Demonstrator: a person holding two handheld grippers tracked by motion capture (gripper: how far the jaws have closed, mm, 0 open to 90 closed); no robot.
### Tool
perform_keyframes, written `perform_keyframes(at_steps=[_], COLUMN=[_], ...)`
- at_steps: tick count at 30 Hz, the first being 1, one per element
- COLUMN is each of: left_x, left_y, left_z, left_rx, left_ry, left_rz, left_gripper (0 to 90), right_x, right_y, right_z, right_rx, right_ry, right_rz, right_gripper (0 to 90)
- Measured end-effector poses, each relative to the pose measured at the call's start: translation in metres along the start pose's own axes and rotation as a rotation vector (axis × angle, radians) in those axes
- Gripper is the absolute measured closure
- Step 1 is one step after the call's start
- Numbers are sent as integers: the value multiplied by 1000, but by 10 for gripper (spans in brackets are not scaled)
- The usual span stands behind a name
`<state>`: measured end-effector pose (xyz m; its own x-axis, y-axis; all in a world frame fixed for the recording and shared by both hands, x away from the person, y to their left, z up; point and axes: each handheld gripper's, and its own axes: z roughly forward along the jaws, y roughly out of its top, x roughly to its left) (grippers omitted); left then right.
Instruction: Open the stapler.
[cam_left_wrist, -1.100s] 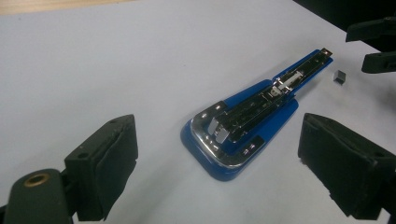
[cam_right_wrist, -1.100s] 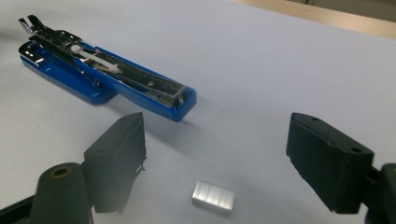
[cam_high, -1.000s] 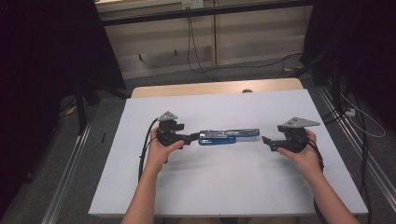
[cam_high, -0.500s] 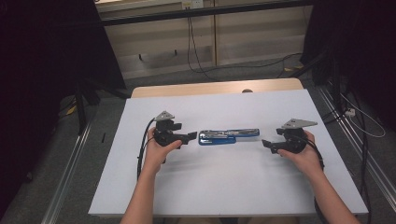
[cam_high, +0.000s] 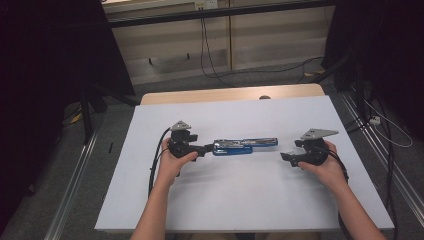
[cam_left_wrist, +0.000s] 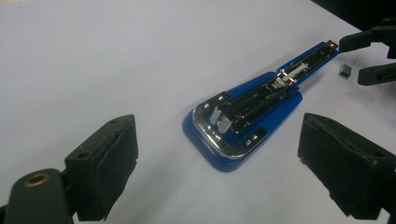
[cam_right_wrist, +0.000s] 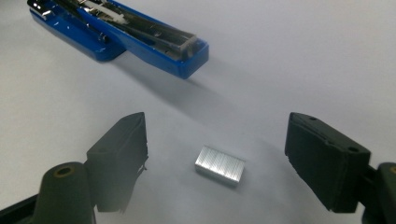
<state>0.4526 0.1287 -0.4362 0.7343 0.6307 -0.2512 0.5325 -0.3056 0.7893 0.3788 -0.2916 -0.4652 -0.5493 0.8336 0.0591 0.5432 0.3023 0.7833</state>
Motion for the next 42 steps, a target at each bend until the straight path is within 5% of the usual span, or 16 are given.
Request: perform_keyframes(at_steps=[11,16,29,33,42], left_x=[2,2,4,4,4], left_y=[0,-1,1,1,1], left_z=[-1,0,-5,-6,-7], left_rx=[-6,1,-15,-20,-22], left_ry=[1,-1,1,3,6], left_rz=[-12,-17,-23,-28,-24], left_gripper=[124,124,124,124,124], right_x=[6,6,7,8,8], right_y=[2,1,-2,-1,0], right_z=[7,6,-12,-12,-8], right_rx=[73,78,133,136,121], right_ry=[41,44,88,83,60], right_rz=[-80,-79,-142,-159,-102], right_gripper=[252,287,567,591,774])
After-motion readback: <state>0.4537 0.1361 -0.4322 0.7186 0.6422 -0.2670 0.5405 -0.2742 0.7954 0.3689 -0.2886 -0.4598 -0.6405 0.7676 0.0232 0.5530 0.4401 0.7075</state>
